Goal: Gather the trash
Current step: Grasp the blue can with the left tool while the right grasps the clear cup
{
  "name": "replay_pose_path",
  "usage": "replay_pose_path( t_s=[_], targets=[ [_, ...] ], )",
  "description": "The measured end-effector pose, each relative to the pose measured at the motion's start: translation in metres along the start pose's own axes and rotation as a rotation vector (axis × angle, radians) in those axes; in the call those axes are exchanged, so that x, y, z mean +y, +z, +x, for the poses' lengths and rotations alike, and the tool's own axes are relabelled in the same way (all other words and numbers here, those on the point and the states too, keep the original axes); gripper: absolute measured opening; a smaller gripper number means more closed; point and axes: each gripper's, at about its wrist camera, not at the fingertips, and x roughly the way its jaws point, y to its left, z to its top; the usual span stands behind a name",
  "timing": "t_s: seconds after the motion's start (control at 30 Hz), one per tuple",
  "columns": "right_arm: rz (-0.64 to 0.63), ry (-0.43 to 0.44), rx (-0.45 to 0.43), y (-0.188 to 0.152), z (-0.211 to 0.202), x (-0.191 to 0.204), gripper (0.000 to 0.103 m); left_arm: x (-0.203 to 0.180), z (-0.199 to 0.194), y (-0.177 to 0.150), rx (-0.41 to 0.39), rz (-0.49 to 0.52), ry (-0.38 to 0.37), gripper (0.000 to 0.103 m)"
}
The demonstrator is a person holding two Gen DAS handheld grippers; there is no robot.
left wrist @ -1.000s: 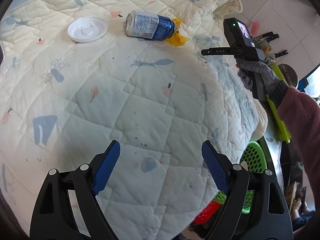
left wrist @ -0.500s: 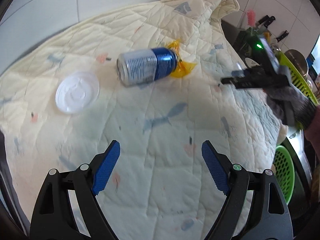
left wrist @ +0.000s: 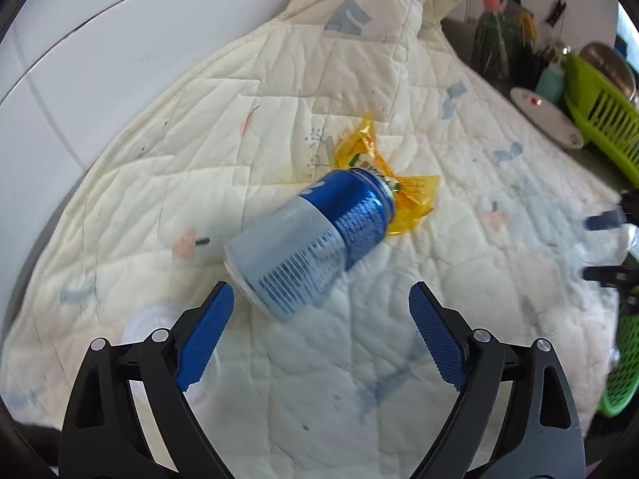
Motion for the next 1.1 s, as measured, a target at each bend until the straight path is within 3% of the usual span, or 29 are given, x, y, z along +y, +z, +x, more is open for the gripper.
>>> replay_pose_path(
  t_s=[0.4,0.67,0.97,1.1],
  targets=[
    [0.025,0.005,-0.016,-0.025,-0.024,0.017,0.057,0.004,0.032,0.030,0.000,0.143,0.020,0.091],
    [0.033,0.009,-0.008,-0.031,-0.027,0.022,0.057,-0.014,0.034,0.050,0.036,0.300,-0.026,0.093],
    [0.057,-0.005,0.001,-0.042,-0.034,0.020,0.057,-0.025,0.074,0.043,0.123,0.366,0.004,0.093],
    [0.065,-0.008,0.001,-0.047,-0.036,0.019,0.057,-0.029,0.079,0.034,0.131,0.382,0.018,0.085]
  ],
)
